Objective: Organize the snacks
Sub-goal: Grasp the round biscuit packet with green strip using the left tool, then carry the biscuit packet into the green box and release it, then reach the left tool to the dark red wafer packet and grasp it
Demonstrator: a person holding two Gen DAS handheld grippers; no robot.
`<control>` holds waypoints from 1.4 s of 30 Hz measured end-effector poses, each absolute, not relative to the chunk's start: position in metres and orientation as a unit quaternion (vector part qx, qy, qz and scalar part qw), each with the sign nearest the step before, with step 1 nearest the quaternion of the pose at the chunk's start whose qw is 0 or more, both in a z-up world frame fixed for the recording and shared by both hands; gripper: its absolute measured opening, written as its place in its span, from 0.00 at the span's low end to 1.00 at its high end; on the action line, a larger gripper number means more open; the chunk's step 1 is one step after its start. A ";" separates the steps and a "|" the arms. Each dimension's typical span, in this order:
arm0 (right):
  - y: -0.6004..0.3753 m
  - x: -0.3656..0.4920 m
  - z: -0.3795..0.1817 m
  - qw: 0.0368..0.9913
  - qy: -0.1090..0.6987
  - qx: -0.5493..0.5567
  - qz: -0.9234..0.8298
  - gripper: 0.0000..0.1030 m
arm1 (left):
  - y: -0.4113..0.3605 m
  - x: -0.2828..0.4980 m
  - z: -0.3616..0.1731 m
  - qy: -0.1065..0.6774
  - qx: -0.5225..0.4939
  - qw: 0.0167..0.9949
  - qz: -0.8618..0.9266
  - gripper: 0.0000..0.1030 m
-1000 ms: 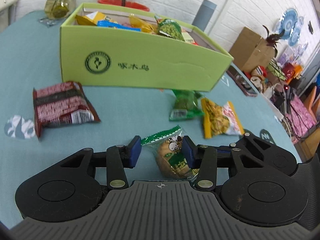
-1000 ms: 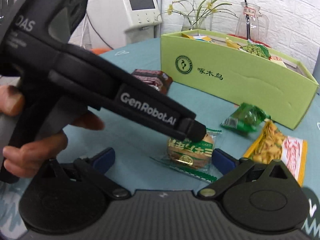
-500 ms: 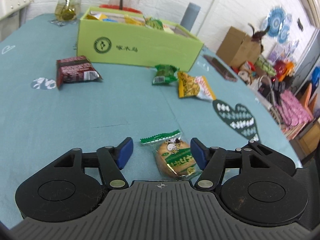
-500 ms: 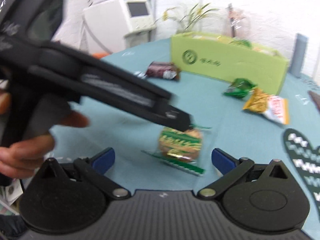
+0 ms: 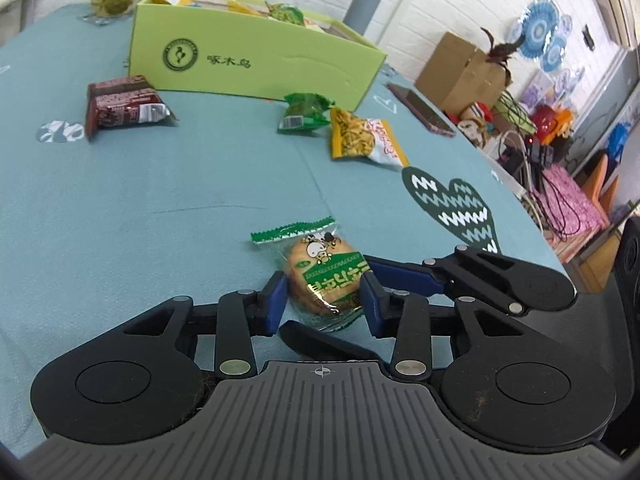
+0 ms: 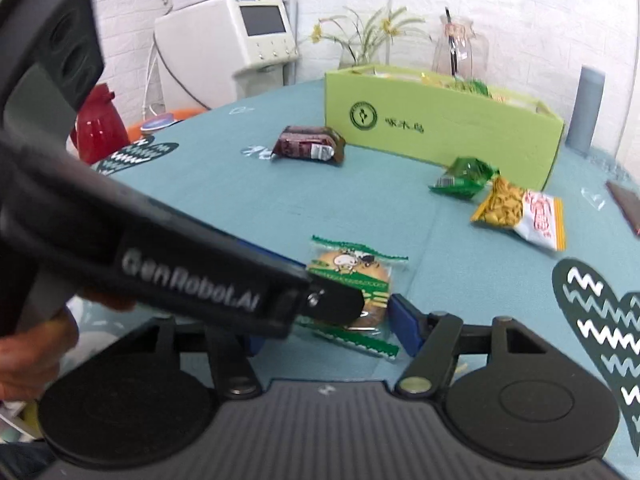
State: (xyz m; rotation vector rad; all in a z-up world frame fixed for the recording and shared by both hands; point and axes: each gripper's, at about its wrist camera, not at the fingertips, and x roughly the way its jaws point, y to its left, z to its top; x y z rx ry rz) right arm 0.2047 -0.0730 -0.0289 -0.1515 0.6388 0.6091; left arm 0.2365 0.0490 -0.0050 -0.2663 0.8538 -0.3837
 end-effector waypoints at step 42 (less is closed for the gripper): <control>-0.103 0.368 0.077 0.938 0.173 -0.068 0.292 0.99 | 0.089 0.357 0.107 0.246 -0.078 0.958 -0.125 0.75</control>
